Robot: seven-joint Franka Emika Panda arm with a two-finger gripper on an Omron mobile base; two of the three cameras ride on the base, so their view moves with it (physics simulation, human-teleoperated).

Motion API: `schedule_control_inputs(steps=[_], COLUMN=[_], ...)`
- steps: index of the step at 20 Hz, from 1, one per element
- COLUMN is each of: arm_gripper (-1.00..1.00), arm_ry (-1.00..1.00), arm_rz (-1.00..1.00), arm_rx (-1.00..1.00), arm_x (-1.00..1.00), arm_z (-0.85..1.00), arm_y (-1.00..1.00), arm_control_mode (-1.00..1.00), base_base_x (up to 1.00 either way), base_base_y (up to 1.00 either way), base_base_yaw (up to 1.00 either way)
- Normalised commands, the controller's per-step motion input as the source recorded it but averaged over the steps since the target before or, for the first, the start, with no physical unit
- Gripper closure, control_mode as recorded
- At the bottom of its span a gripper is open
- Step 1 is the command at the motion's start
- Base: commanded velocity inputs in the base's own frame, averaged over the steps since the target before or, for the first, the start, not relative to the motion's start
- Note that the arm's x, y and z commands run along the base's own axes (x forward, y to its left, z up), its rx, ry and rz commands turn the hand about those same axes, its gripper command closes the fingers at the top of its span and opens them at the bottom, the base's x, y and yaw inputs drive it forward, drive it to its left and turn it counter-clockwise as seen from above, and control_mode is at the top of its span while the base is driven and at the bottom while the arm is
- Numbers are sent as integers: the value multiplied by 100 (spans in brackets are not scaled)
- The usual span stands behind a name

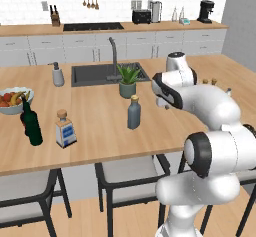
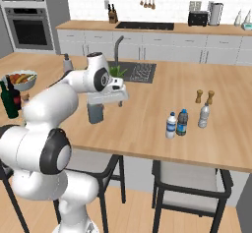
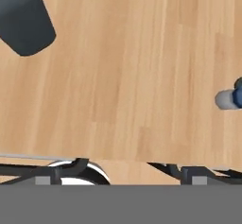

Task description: Move the plastic bottles in the middle to the plastics group, and the glass bottles in the middle to the glass group.

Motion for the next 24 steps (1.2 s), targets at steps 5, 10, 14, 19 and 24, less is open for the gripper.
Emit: schedule_control_inputs(steps=[5, 10, 14, 19, 24], arm_gripper=[-100, -100, -100, -100, -100], arm_ry=[0, -9, 0, -2, -1], arm_rz=[2, -1, 0, 0, 0], arm_rx=[3, 8, 6, 2, 8], arm_x=[7, 15, 52, 50, 35], arm_z=[22, 4, 0, 0, -1], arm_y=[71, 52, 34, 32, 28], arm_control_mode=[-100, -100, -100, -100, -100], base_base_x=[0, 0, 0, 0, 0], base_base_y=[0, 0, 0, 0, 0], base_base_yaw=[0, 0, 0, 0, 0])
